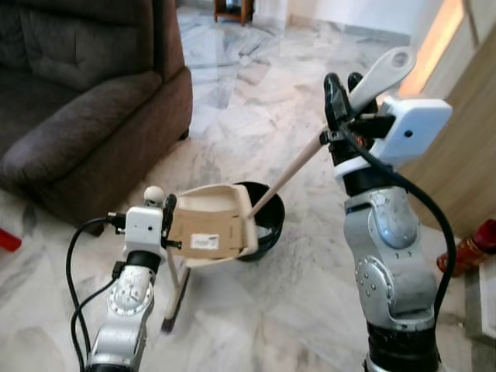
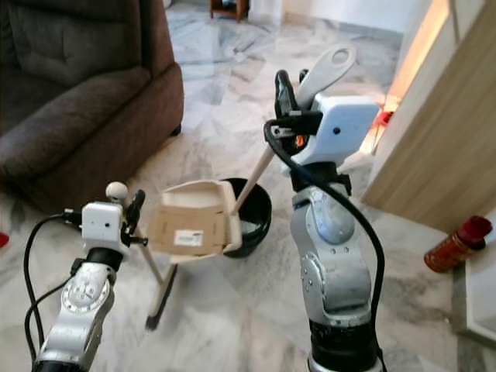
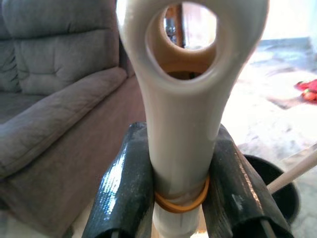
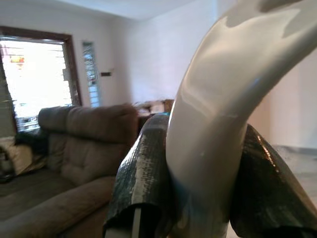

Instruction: Sweep floor

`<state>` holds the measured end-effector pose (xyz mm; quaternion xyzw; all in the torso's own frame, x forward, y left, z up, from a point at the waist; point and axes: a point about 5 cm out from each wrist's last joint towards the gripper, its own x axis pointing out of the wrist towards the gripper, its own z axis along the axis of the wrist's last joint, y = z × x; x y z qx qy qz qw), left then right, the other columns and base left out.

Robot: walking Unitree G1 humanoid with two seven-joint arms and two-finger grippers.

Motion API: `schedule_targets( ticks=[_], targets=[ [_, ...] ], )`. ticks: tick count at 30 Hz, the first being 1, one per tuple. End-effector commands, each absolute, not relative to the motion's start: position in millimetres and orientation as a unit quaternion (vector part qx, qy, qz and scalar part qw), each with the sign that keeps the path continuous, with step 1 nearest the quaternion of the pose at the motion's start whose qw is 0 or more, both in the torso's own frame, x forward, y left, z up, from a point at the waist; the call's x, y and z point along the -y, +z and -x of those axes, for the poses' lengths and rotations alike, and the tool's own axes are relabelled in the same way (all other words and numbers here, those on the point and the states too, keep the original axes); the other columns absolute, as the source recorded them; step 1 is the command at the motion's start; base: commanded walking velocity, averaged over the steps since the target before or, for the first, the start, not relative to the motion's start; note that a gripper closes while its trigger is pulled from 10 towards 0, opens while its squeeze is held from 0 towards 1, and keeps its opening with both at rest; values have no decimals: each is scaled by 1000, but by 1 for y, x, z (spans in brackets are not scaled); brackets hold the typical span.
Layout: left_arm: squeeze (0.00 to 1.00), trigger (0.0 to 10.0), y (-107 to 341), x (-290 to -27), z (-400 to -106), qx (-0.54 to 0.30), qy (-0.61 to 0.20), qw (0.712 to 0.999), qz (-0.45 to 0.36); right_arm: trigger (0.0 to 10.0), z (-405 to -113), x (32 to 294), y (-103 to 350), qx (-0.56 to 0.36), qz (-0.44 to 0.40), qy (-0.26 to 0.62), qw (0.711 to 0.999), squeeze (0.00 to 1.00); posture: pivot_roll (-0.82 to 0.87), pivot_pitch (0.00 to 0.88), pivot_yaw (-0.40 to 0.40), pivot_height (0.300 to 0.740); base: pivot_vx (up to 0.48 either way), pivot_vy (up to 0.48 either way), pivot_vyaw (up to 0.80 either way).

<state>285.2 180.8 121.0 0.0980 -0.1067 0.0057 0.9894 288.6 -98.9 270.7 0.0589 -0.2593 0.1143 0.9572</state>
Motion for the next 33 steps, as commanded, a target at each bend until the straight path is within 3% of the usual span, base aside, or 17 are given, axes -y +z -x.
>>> schedule_targets(
  ticks=[1, 33],
  targets=[
    [0, 10000, 131, -176, -286, 134, 2, 986, -104, 10000, -281, 101, 283, 298, -75, 117, 944, 0, 119, 131, 1, 740, 262, 0, 0],
    [0, 10000, 132, -175, -288, 139, 4, 985, -100, 10000, -282, 99, 287, 306, -79, 123, 941, 0, 121, 118, -8, 740, 266, 0, 0]
  ],
)
